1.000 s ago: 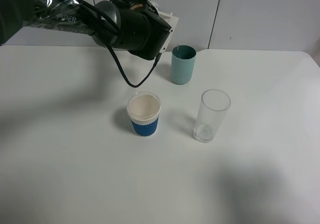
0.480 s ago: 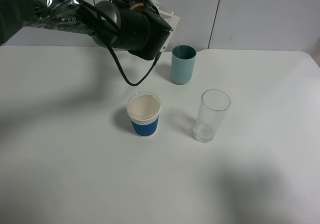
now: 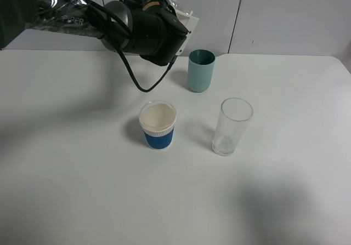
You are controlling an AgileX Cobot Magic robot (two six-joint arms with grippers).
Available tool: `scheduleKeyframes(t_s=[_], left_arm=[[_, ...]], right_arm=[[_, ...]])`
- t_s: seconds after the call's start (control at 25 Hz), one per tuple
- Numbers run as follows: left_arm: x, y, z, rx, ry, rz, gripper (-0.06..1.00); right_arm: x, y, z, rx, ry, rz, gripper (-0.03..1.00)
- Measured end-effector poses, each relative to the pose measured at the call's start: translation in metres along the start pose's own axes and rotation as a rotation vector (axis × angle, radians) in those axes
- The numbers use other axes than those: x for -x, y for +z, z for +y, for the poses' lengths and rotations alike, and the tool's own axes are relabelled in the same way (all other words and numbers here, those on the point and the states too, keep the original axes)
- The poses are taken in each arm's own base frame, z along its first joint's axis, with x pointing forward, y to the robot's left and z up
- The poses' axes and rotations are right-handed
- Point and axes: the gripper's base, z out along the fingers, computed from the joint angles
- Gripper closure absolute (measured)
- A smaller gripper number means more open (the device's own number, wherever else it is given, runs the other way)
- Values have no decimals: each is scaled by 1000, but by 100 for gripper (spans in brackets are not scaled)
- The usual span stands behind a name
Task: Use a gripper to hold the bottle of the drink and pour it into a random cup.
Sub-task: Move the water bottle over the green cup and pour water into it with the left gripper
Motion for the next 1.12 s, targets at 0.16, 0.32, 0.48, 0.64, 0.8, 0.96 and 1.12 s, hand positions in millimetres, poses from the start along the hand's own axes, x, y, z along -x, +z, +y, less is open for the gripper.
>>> scheduleKeyframes(t_s=[0.16,0.32,0.48,0.64,0.8,0.96,1.12], left_arm=[[1,0,3,31,15,-5,44],[1,0,6,70,-2,-14,44],[2,-1,10,109,-32,-25,44],[3,-1,13,138,-64,-34,44],[3,-1,13,141,-68,-35,44],[3,-1,14,158,-61,-39,44],[4,-2,17,189,-54,-46,44]], right_arm=[[0,0,0,0,0,0,23],[0,0,0,0,0,0,23],[0,0,0,0,0,0,23],[0,0,0,0,0,0,23],[0,0,0,0,0,0,23],[0,0,0,0,0,0,23],[0,0,0,0,0,0,23]])
